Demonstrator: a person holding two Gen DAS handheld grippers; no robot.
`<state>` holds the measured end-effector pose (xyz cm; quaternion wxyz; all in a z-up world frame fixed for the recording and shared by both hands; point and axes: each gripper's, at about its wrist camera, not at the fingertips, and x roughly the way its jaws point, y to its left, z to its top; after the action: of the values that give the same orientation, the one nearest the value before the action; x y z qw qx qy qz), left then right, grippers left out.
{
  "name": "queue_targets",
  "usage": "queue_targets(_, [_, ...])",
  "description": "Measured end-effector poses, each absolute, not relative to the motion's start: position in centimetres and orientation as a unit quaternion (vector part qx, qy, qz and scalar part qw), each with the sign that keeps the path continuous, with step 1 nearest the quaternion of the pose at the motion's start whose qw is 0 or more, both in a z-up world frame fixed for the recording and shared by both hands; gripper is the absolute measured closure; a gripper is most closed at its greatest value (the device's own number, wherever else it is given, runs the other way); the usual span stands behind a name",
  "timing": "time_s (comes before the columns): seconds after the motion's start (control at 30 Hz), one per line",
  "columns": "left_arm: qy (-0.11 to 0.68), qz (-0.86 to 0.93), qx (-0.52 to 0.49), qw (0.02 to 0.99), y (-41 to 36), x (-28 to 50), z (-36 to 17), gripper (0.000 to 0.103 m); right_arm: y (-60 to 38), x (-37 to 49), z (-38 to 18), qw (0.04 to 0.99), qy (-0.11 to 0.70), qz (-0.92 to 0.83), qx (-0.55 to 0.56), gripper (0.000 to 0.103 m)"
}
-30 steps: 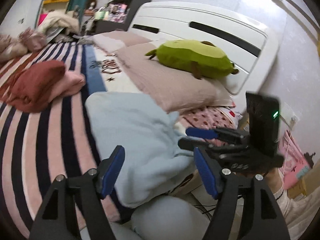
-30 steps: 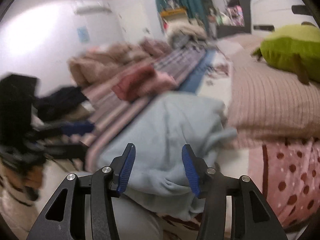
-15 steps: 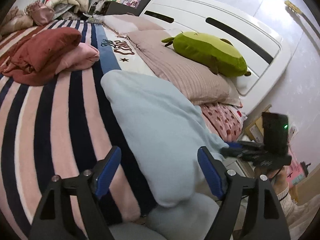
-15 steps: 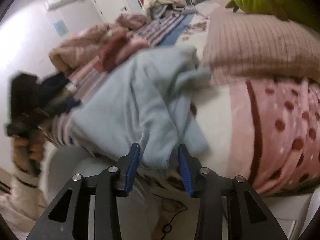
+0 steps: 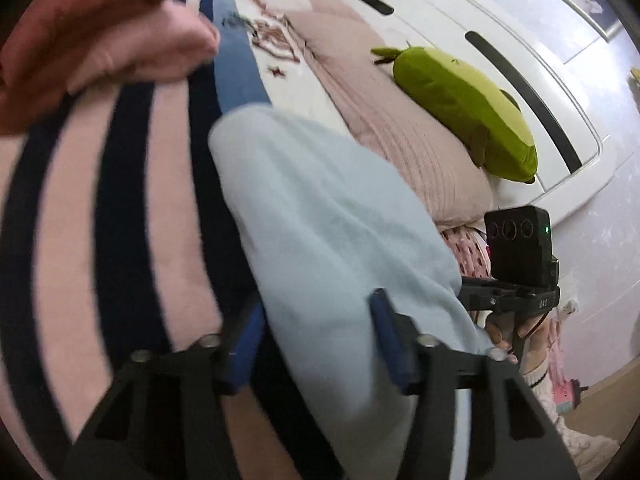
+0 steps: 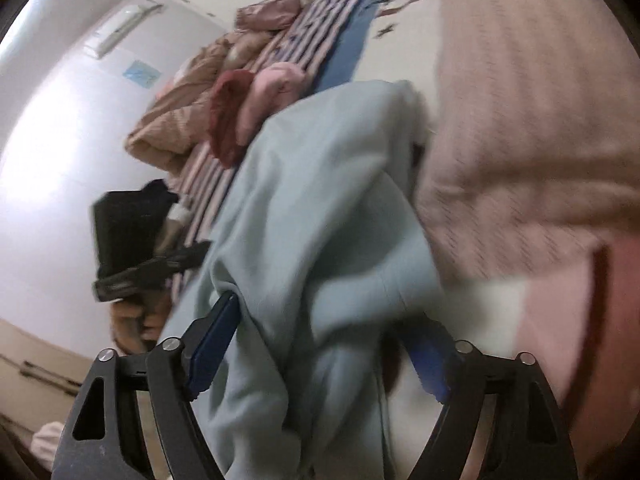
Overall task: Fold small clothes
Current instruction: 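Lift the folded shirt bundle with both grippers off the bed, then carry the folded shirt with both grippers onto the clothes pile beside the bed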
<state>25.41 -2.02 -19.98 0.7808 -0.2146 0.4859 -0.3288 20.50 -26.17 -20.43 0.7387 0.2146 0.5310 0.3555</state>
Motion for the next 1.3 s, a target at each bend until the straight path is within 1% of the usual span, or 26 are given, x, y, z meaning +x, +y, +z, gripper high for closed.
queue_targets(0.03, [0.49,-0.331,-0.217,0.777,-2.4,25.6,-20.2,0.077,-25.8,20.7,-20.6,0.733,0.532,0.361,0.22,0.043])
queue_targets(0.07, [0.491,-0.329,-0.217,0.777,-2.8,25.7,-20.3,0.081,-25.5,20.9,-20.9,0.727,0.536,0.365,0.227,0.056])
queue_targets(0.1, [0.492,-0.327,-0.215,0.778,-3.1,25.7,-20.3,0.086,-24.9,20.9,-21.2,0.721,0.54,0.369,0.228,0.06])
queue_targets(0.13, [0.49,-0.324,-0.212,0.781,-3.3,25.7,-20.0,0.088,-24.3,21.0,-21.4,0.722,0.54,0.37,0.224,0.066])
queue_targets(0.27, [0.468,-0.321,-0.204,0.798,-2.7,25.3,-18.0,0.091,-23.0,20.5,-20.3,0.74,0.524,0.364,0.212,0.077])
queue_targets(0.37, [0.45,-0.32,-0.194,0.811,-1.7,24.5,-15.4,0.091,-22.1,20.2,-18.2,0.754,0.504,0.367,0.206,0.079])
queue_targets(0.5, [0.412,-0.305,-0.174,0.841,0.8,23.1,-10.8,0.091,-19.8,19.3,-13.9,0.772,0.469,0.381,0.196,0.079])
queue_targets(0.67, [0.356,-0.263,-0.143,0.885,7.0,20.2,-3.2,0.092,-13.7,18.4,-8.1,0.79,0.422,0.412,0.169,0.079])
queue_targets(0.9, [0.312,-0.168,-0.088,0.931,17.3,14.7,5.1,0.091,-1.4,16.0,-0.3,0.784,0.36,0.485,0.141,0.08])
queue_targets(1.07, [0.306,-0.093,-0.059,0.946,24.7,11.2,8.9,0.091,8.2,13.6,3.4,0.763,0.342,0.534,0.125,0.08])
queue_targets(1.3, [0.308,-0.021,-0.045,0.95,34.1,6.9,12.0,0.091,19.3,11.5,5.6,0.718,0.346,0.591,0.125,0.08])
